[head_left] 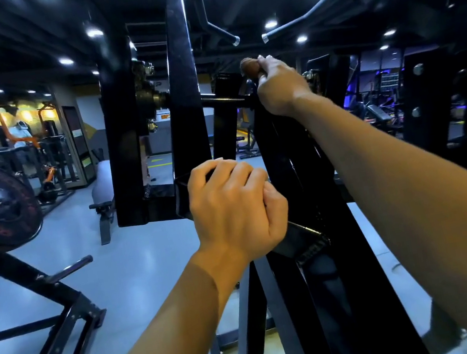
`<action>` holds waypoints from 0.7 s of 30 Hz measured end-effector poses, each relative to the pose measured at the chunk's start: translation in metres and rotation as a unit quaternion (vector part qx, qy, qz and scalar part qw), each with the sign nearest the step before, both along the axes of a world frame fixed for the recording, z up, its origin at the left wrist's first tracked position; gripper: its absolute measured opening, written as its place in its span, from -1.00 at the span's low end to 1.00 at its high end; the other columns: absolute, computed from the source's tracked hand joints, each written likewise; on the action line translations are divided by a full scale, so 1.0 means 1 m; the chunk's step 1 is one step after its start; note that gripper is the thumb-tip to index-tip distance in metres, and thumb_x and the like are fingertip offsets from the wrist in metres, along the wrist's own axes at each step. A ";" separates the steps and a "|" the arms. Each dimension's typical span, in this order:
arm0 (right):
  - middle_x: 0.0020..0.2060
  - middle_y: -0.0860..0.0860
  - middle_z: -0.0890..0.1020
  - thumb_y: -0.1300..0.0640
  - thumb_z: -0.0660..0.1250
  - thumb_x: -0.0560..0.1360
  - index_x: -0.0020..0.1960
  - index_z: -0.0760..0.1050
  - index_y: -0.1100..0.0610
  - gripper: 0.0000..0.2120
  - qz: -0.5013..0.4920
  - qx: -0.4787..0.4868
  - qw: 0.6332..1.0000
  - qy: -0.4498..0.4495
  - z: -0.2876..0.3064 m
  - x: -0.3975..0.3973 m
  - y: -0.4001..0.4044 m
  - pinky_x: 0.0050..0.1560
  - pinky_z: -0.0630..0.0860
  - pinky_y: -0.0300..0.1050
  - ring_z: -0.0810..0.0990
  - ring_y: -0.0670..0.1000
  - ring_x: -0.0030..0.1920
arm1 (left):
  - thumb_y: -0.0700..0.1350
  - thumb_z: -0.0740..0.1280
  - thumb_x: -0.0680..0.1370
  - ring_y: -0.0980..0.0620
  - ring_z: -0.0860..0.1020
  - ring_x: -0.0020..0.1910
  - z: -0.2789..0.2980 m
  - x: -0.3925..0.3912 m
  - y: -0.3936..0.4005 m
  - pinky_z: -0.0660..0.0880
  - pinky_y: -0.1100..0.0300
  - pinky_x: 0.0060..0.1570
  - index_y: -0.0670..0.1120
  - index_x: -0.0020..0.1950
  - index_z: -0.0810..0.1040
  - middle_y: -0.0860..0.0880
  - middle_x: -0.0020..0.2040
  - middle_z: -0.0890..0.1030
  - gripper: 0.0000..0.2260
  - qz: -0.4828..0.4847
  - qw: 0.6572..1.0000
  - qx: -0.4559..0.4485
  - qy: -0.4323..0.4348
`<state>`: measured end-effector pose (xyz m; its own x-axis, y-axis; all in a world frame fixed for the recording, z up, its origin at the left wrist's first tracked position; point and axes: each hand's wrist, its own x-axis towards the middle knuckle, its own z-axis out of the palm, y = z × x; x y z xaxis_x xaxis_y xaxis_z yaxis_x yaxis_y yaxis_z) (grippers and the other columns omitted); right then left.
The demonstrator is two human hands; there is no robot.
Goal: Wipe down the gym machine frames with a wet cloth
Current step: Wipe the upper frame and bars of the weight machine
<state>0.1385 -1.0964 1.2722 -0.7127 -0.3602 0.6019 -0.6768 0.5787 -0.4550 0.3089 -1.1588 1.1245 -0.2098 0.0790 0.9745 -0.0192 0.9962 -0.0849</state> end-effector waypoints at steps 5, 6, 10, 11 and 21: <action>0.64 0.05 0.23 0.09 0.10 0.69 0.65 0.21 0.08 -0.48 -0.024 0.025 0.996 0.082 -0.059 0.032 0.031 0.51 0.30 0.09 0.30 0.22 0.56 | -0.05 0.14 0.52 -0.01 0.58 -0.19 -0.002 0.000 0.006 0.36 0.03 0.16 -0.06 -0.29 0.64 0.04 -0.30 0.62 -0.67 -0.009 0.999 0.029 0.015; 0.64 0.04 0.23 0.09 0.10 0.69 0.65 0.21 0.07 -0.47 -0.021 0.021 0.996 0.084 -0.056 0.028 0.029 0.50 0.30 0.08 0.30 0.21 0.56 | -0.05 0.15 0.52 -0.01 0.58 -0.19 -0.002 0.000 0.005 0.37 0.02 0.15 -0.06 -0.29 0.63 0.04 -0.30 0.62 -0.68 -0.012 0.999 0.032 0.019; 0.64 0.04 0.22 0.12 0.10 0.64 0.65 0.21 0.06 -0.42 -0.014 0.000 1.000 0.012 -0.011 0.004 0.007 0.55 0.21 0.00 0.26 0.15 0.59 | -0.05 0.15 0.52 0.01 0.58 -0.19 -0.002 0.000 0.004 0.36 0.03 0.14 -0.05 -0.29 0.64 0.05 -0.29 0.63 -0.69 -0.018 0.999 0.027 0.019; 0.64 0.02 0.23 0.11 0.10 0.62 0.65 0.21 0.04 -0.41 -0.015 -0.006 1.000 -0.001 -0.003 0.000 0.003 0.56 0.22 0.01 0.28 0.15 0.58 | -0.05 0.16 0.52 0.02 0.59 -0.18 -0.001 -0.001 0.004 0.36 0.03 0.14 -0.05 -0.28 0.64 0.05 -0.29 0.63 -0.69 -0.019 0.999 0.025 0.019; 0.66 -0.11 0.14 0.07 0.08 0.67 0.67 0.14 -0.05 -0.44 -0.045 0.028 0.997 0.057 -0.043 0.027 0.017 0.47 0.31 0.15 0.27 0.14 0.57 | -0.06 0.16 0.52 0.01 0.56 -0.21 -0.003 -0.002 0.004 0.36 0.05 0.15 -0.06 -0.30 0.62 0.04 -0.31 0.61 -0.69 -0.025 0.999 0.028 0.023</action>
<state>0.1652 -1.0798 1.2295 -0.6725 -0.3329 0.6610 -0.6658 0.6622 -0.3439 0.3071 -1.1549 1.1216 -0.1627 0.0333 0.9861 0.0288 0.9992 -0.0290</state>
